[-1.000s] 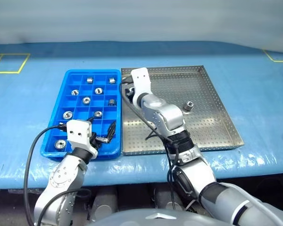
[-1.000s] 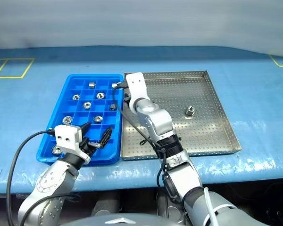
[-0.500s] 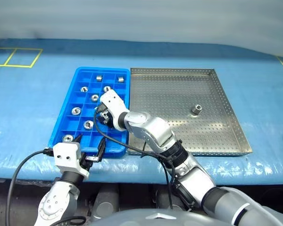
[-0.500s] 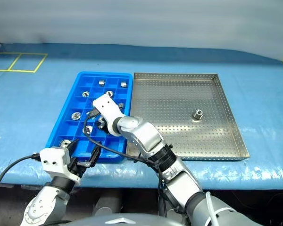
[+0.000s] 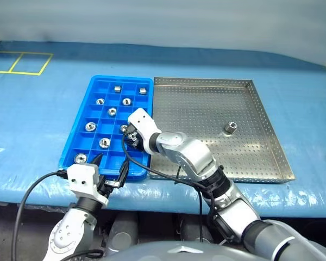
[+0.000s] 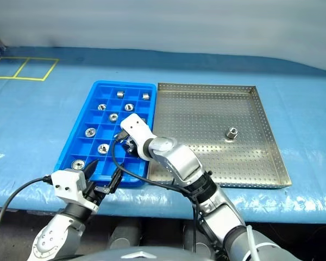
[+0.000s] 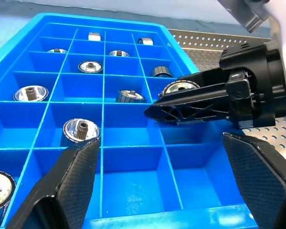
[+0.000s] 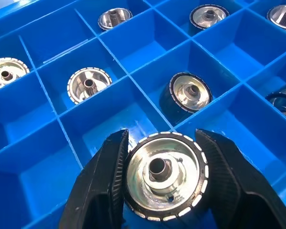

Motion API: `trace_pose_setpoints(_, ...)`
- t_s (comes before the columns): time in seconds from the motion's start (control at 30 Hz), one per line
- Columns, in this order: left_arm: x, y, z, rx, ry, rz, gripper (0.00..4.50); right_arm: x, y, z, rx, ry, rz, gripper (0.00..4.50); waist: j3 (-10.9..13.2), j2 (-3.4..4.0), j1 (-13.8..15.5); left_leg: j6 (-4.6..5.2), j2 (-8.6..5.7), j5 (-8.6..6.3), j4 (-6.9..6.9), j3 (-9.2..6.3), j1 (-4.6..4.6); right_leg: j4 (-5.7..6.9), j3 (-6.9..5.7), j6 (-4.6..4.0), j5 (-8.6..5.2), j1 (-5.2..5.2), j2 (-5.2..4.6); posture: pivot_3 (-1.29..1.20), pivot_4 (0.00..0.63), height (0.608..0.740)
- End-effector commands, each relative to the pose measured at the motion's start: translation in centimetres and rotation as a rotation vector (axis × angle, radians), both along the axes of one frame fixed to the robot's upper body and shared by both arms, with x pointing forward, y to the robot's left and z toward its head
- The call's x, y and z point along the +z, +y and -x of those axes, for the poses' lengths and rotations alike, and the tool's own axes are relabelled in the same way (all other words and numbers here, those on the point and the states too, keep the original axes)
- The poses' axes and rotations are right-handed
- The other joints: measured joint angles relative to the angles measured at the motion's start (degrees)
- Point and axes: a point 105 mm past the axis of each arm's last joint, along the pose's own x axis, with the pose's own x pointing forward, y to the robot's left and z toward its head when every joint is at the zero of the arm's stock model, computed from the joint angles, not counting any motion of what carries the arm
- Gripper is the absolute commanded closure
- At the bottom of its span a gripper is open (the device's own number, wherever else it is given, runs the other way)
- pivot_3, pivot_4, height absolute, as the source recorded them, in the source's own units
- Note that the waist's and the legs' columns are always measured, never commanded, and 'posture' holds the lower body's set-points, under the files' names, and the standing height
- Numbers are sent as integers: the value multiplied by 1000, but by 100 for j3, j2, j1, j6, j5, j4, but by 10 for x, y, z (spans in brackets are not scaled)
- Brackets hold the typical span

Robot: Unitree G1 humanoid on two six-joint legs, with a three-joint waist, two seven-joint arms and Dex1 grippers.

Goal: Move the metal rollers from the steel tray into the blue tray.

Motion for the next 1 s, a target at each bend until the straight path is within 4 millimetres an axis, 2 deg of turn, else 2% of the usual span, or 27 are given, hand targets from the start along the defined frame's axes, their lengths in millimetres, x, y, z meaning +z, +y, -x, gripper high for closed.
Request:
trace_pose_setpoints(0.03, 10, -6, -3, -46, -34, 3, 0, -3, -11, 5, -11, 23, 11, 1320, 0, 0, 2, 0, 0, 0, 1, 0, 1, 0, 0, 0, 0, 2, -1, 229, 150, 740)
trace_pose_setpoints(0.17, 11, -8, -7, -81, -34, -8, 0, 2, -17, 2, -53, 33, -27, 8, -5, 3, -3, 0, -1, 0, 8, 0, 4, 1, -1, 3, 1, 10, -1, 194, 150, 740)
trace_pose_setpoints(0.27, 13, -11, -12, -111, -38, -13, 0, 16, -26, -9, -153, 14, -122, 8, -5, 3, -8, -1, -3, 0, 14, -1, 7, 1, -1, 5, 3, 17, -2, 162, 150, 740)
trace_pose_setpoints(0.33, 15, -13, -15, -131, -44, -13, 0, 31, -39, -22, -255, -38, -212, 8, -6, 2, -36, -2, -2, 1, 18, -1, 8, 2, 0, 8, 5, 18, -2, 145, 150, 740)
trace_pose_setpoints(0.4, 16, -15, -18, -152, -47, -15, 0, 43, -61, -38, -396, -128, -261, 8, -6, 2, -62, -2, -2, 1, 21, 1, 7, 2, 0, 12, 8, 19, -2, 100, 150, 740)
trace_pose_setpoints(0.47, 16, -17, -20, -171, -48, -16, 0, 44, -76, -46, -484, -149, -260, 8, -6, 3, -154, -2, -3, 1, 22, 3, 1, 2, 2, 18, 12, 14, -2, 68, 150, 740)
trace_pose_setpoints(0.6, 18, -21, -28, -224, -60, -26, 0, 53, -129, -64, -760, -366, -199, 8, -6, 4, -352, -1, -2, 2, 13, 3, 2, 6, 2, 23, 16, 9, 0, 22, 150, 740)
trace_pose_setpoints(0.73, 16, -30, -32, -290, -64, -24, 0, 44, -164, -68, -995, -421, -185, 8, -7, 5, -550, -1, 0, 2, 4, 6, 6, 9, 8, 40, 28, 5, 2, -14, 150, 740)
trace_pose_setpoints(1.0, 15, -49, -38, -375, -65, 1, 0, 8, -184, -60, -1182, -269, -213, 8, -9, 9, -809, 0, 0, 2, 10, 10, 8, 12, 22, 49, 43, 9, 5, -50, 150, 740)
